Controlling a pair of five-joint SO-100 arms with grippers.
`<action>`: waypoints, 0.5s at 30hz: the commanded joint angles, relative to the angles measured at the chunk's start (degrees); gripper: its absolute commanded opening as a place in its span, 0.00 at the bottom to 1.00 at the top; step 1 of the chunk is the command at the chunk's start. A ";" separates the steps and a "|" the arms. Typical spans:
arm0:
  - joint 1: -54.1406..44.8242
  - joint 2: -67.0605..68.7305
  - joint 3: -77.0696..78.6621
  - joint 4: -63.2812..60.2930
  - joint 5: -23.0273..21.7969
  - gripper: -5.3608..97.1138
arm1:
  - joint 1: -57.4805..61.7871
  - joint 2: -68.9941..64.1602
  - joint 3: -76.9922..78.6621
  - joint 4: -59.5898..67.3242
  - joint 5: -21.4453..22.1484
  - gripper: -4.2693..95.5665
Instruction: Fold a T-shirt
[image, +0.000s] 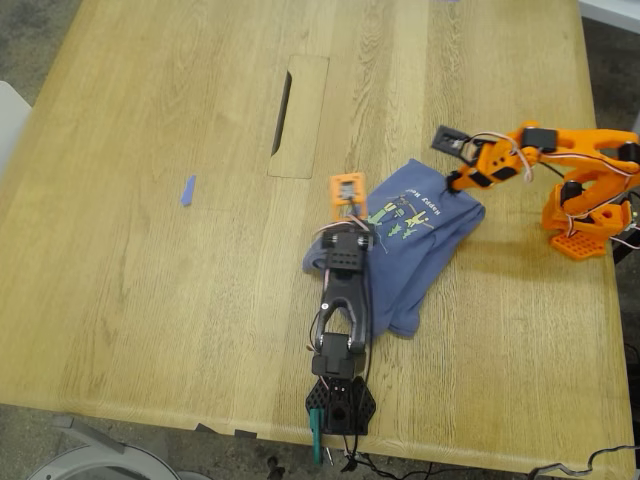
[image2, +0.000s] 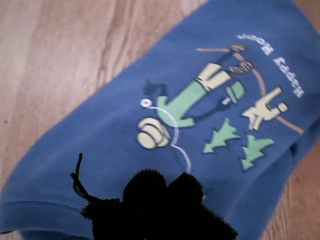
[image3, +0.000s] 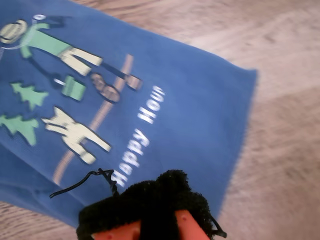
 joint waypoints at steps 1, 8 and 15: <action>4.48 4.66 -3.25 0.18 -1.05 0.05 | -2.64 -6.15 -7.47 -2.72 -0.44 0.04; 3.25 2.20 6.24 -8.53 -1.67 0.05 | -5.54 -16.08 -8.26 -10.99 0.18 0.04; -2.02 -3.60 10.11 -16.61 -2.11 0.05 | -6.15 -13.97 4.22 -18.46 0.97 0.04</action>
